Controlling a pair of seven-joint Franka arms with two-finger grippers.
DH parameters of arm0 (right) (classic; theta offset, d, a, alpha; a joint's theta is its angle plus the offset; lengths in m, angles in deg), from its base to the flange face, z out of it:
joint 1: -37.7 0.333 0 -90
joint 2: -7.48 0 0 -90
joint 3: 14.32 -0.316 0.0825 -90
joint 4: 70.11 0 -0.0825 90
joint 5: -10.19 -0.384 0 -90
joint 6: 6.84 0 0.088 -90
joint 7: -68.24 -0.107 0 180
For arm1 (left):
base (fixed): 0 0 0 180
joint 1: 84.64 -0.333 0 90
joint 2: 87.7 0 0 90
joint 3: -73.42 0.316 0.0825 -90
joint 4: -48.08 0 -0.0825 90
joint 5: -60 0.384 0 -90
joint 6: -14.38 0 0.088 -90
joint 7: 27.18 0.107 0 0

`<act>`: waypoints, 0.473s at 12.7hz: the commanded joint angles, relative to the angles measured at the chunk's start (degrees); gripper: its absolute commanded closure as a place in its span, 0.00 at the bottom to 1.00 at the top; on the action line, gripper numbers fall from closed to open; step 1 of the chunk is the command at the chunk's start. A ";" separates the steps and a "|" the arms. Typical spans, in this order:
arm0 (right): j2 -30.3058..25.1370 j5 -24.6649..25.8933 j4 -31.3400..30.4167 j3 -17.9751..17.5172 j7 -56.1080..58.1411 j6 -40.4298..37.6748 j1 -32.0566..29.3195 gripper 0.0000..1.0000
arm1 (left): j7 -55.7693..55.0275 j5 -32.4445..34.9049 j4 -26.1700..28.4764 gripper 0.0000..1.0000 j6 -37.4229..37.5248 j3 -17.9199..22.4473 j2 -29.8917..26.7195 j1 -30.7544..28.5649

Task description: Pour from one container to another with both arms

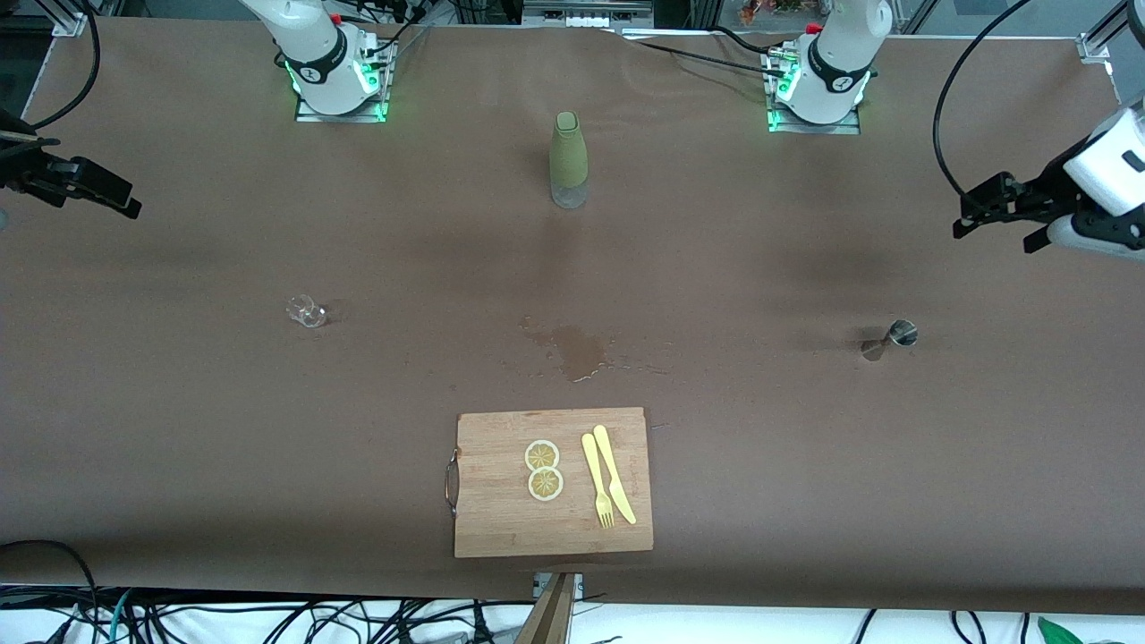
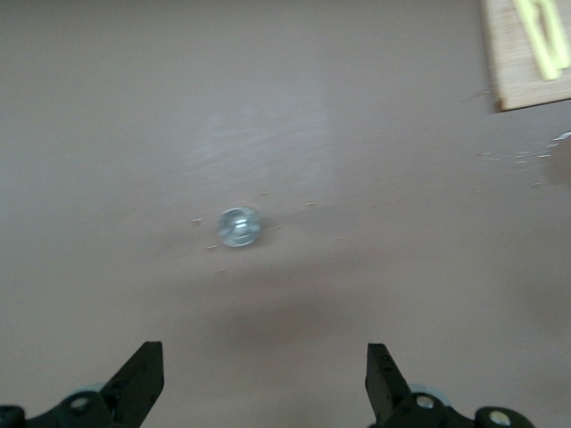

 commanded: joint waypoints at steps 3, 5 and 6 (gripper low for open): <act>2.06 0.15 3.73 0.89 2.00 0.63 0.17 0.00 | -1.14 4.06 0.94 0.00 1.59 0.75 -2.92 -0.68; 2.15 0.15 3.73 0.89 2.00 0.90 0.17 0.00 | -4.29 3.80 0.68 0.00 3.00 0.31 -2.58 -0.51; 2.41 -0.11 3.64 0.89 2.08 0.98 0.17 0.00 | -4.84 3.54 0.67 0.00 3.00 0.31 -2.58 -0.51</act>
